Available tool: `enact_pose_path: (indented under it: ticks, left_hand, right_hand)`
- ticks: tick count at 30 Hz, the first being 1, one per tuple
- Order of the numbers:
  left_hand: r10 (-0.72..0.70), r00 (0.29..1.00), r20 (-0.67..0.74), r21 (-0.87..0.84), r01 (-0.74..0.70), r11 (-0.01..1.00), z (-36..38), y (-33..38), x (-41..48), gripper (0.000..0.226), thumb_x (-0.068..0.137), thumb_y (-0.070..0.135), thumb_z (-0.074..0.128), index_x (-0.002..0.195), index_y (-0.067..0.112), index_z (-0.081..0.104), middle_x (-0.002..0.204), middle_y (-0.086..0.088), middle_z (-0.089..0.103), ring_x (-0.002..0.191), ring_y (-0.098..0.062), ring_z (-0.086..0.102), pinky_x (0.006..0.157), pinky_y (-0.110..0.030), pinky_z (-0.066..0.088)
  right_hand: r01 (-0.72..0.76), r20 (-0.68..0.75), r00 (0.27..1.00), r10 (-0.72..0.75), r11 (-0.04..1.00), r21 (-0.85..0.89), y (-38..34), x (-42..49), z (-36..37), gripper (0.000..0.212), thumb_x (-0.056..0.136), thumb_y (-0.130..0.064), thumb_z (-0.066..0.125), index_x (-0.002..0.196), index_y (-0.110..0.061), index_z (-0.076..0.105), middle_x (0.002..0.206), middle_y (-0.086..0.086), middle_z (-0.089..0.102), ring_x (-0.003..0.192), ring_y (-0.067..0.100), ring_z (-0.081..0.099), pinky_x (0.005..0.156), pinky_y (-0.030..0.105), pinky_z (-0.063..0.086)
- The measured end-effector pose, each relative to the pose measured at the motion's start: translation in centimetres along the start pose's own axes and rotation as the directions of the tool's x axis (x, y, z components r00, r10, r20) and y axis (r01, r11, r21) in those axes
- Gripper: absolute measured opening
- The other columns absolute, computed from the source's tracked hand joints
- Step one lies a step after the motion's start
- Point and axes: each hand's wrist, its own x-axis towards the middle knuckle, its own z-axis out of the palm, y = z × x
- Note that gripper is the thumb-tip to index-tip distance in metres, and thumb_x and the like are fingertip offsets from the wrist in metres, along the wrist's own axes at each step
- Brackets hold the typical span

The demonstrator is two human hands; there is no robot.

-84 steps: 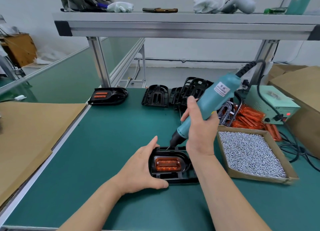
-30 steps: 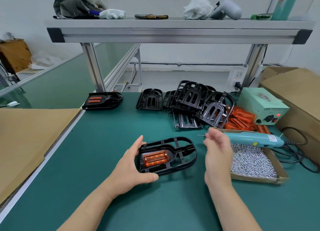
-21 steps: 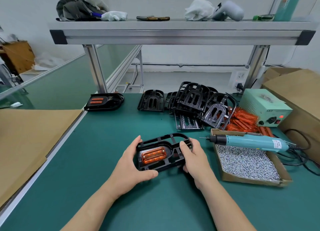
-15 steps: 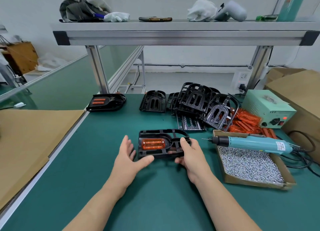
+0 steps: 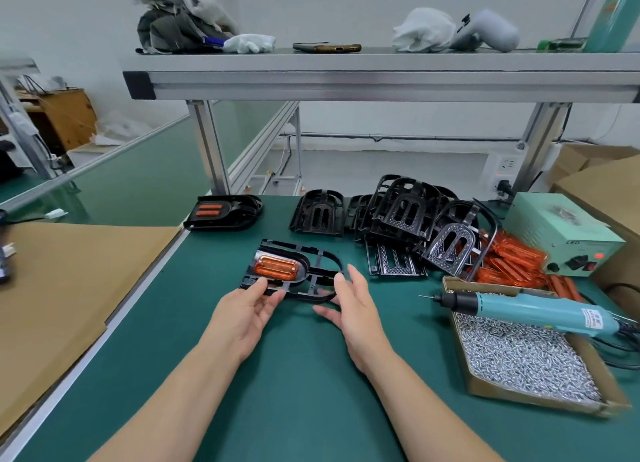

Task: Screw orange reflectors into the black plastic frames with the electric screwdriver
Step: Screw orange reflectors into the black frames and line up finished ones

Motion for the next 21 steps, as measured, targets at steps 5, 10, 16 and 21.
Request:
enact_pose_path:
  ticks: [5, 10, 16, 21]
  left_hand:
    - [0.056, 0.994, -0.091, -0.062, -0.062, 0.996, -0.2, 2.1, 2.4, 0.004, 0.097, 0.000, 0.059, 0.094, -0.003, 0.059, 0.095, -0.019, 0.068, 0.076, -0.020, 0.072, 0.060, -0.020, 0.059]
    - [0.137, 0.978, -0.160, -0.048, -0.146, 0.988, -0.2, 4.5, 4.1, 0.011, 0.094, 0.006, 0.066, 0.100, -0.002, 0.062, 0.095, -0.017, 0.068, 0.071, -0.019, 0.074, 0.054, -0.017, 0.055]
    - [0.131, 0.979, -0.153, 0.081, -0.120, 0.989, 0.3, 4.1, 4.4, 0.012, 0.093, 0.010, 0.069, 0.087, 0.000, 0.067, 0.069, -0.008, 0.067, 0.051, -0.012, 0.069, 0.048, -0.015, 0.055]
    - [0.074, 0.994, -0.079, 0.144, -0.062, 0.988, 0.9, 2.6, 3.7, 0.020, 0.092, 0.020, 0.071, 0.093, 0.001, 0.068, 0.063, -0.004, 0.069, 0.051, -0.009, 0.067, 0.048, -0.014, 0.052]
  right_hand:
    - [0.106, 0.006, 0.994, -0.107, 0.973, -0.205, 0.8, -0.3, 0.1, 0.034, 0.106, -0.032, 0.047, 0.139, -0.030, 0.047, 0.125, -0.016, 0.055, 0.092, -0.001, 0.070, 0.098, 0.046, 0.054]
    - [0.135, 0.009, 0.990, -0.137, 0.957, -0.256, 0.9, -0.1, -0.2, 0.022, 0.104, -0.027, 0.052, 0.125, -0.030, 0.056, 0.129, -0.012, 0.057, 0.091, 0.005, 0.071, 0.095, 0.039, 0.055]
    - [0.358, 0.114, 0.924, -0.366, 0.716, -0.600, 1.0, 0.3, 0.2, 0.091, 0.094, -0.002, 0.057, 0.152, -0.055, 0.012, 0.154, -0.029, 0.012, 0.111, -0.017, 0.048, 0.090, 0.019, 0.050]
    - [0.415, 0.129, 0.880, -0.458, 0.607, -0.678, 0.8, 1.4, 0.7, 0.046, 0.097, -0.005, 0.058, 0.141, -0.019, 0.056, 0.152, 0.000, 0.043, 0.137, 0.007, 0.042, 0.115, 0.020, 0.030]
